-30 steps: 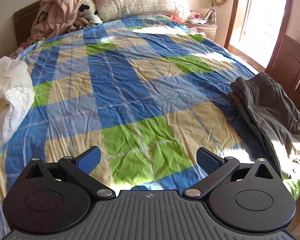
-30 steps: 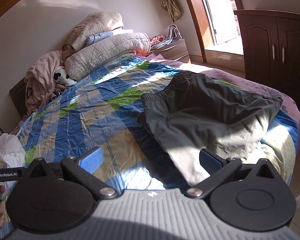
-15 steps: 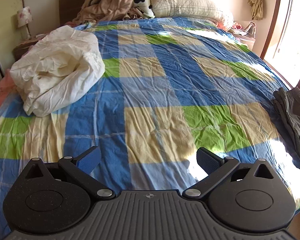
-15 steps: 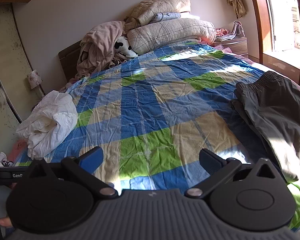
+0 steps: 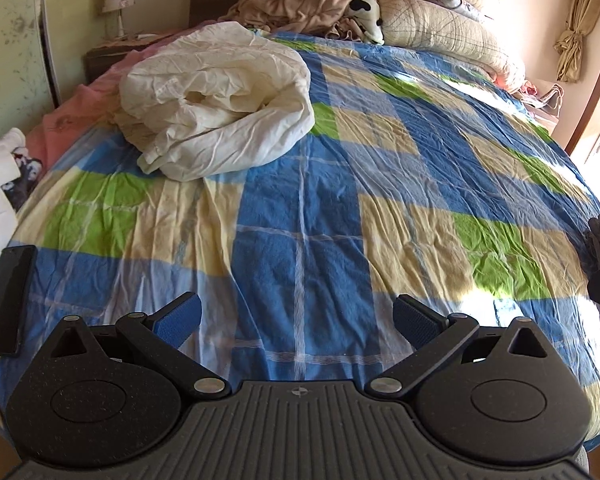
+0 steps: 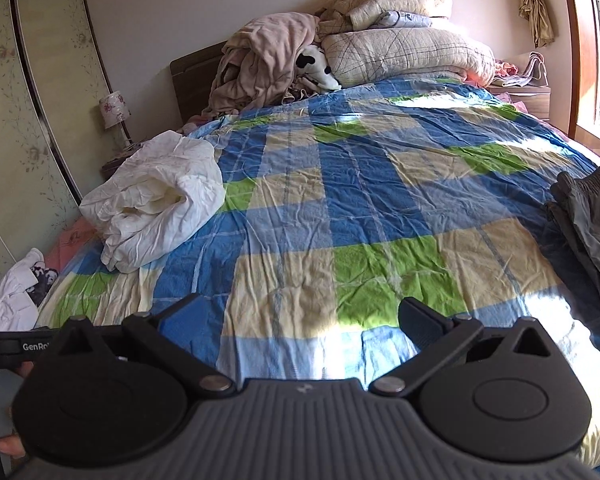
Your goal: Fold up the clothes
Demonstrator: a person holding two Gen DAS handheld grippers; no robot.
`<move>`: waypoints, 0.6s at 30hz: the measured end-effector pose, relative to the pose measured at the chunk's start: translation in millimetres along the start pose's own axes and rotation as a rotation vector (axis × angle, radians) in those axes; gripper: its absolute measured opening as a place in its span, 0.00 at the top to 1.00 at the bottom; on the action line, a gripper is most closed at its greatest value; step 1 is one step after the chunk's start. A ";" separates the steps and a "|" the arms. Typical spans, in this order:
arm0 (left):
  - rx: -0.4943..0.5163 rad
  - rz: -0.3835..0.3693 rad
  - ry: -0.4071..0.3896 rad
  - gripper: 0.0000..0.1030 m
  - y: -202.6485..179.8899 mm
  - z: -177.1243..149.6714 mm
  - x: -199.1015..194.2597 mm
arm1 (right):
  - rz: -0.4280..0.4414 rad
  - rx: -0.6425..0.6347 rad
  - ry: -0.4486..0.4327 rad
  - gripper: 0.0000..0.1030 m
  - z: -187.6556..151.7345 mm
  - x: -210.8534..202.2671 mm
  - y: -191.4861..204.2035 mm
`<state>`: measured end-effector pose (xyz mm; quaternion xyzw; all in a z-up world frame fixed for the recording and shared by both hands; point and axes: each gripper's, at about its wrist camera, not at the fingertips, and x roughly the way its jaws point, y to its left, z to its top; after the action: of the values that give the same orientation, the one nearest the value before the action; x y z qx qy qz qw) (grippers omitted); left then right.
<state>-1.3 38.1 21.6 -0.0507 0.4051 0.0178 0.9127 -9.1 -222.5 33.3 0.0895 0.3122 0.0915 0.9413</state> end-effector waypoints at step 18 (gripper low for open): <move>0.002 0.004 0.044 0.00 2.8 -9.3 25.0 | -0.012 0.006 0.060 0.00 -19.1 22.1 6.4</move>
<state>8.4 39.6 -3.3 -0.0494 0.4253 0.0180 0.9035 -3.9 -209.2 7.1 0.0877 0.3414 0.0875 0.9317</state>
